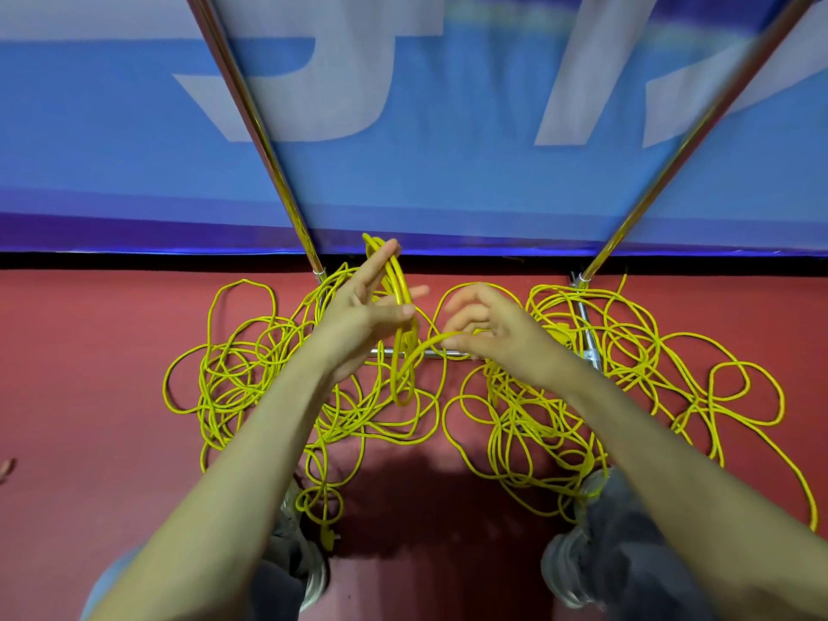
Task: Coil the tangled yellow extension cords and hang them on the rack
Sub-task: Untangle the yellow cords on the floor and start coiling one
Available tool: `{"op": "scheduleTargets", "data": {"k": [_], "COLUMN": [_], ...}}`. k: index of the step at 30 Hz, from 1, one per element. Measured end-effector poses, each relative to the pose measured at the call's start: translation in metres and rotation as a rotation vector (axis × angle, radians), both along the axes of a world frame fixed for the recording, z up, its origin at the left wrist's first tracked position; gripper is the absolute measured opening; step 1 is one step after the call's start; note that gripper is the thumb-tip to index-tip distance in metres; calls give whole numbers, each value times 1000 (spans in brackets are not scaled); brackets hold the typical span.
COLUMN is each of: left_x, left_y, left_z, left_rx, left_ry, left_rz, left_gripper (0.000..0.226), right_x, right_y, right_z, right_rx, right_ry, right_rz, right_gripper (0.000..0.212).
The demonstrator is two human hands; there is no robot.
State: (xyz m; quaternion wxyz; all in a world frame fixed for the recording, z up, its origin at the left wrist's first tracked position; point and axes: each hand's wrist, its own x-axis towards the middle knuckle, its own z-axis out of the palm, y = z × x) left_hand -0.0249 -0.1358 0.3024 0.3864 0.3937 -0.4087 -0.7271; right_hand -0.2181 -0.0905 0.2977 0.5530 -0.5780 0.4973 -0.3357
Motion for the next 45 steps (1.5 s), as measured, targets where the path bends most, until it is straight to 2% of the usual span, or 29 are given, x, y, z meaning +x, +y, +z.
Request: {"op": "scheduleTargets", "data": {"k": [1,3,8,10,13,15,18,20,22,26,31,33,36,38,41,43,45], "left_x": [-1,-4,-9,-9,-3,5,17,21,21,18,11,4,-1,-2,-2,-2,-1], "left_y": [2,4,7,6,-2,-9,-14,-14,-12,-10,-6,-1,3,3,2,2,1], "left_z": [1,4,6,5,5,7,7,6,4,4,3,1,-2,0,4,6,9], "left_rx": [-16,-57,-132,-130,-91,-44,-12,-20,-45,-71,-74,-62,-65,-86,-113,-112,-108], "left_ry": [-11,-48,-80,-68,-10,65,95,52,-8,-60,-188,-164,-73,-79,-128,-110,-65], "left_rz": [-39,-100,-127,-88,13,103,129,72,-5,-94,-203,-232,-262,-264,-240,-223,-214], "left_gripper": [84,90,89,89,95,93,86,84,78,77,58,63,91,89,83,82,80], "right_x": [0,0,0,-3,-15,-23,-31,-33,-34,-27,-7,-2,0,0,-1,-4,-10], "right_y": [-1,-4,-6,-7,-4,-2,-6,-11,-12,-11,-8,-9,-10,-9,-9,-10,-9], "right_z": [1,3,1,-1,-18,-28,-18,-5,5,14,10,10,9,6,1,1,-6], "right_rx": [57,107,78,80,109,105,63,0,-49,-70,-84,-81,-49,-5,-3,37,85], "right_ry": [-123,-228,-235,-178,103,212,-10,-151,-143,50,10,-11,-34,-48,-80,-63,30], "right_rz": [-80,-181,-252,-198,-8,-5,-238,-299,-259,-54,-20,-21,-34,-80,-179,-133,15], "right_gripper": [33,32,30,30,23,15,19,19,20,18,22,24,22,23,40,41,33]}}
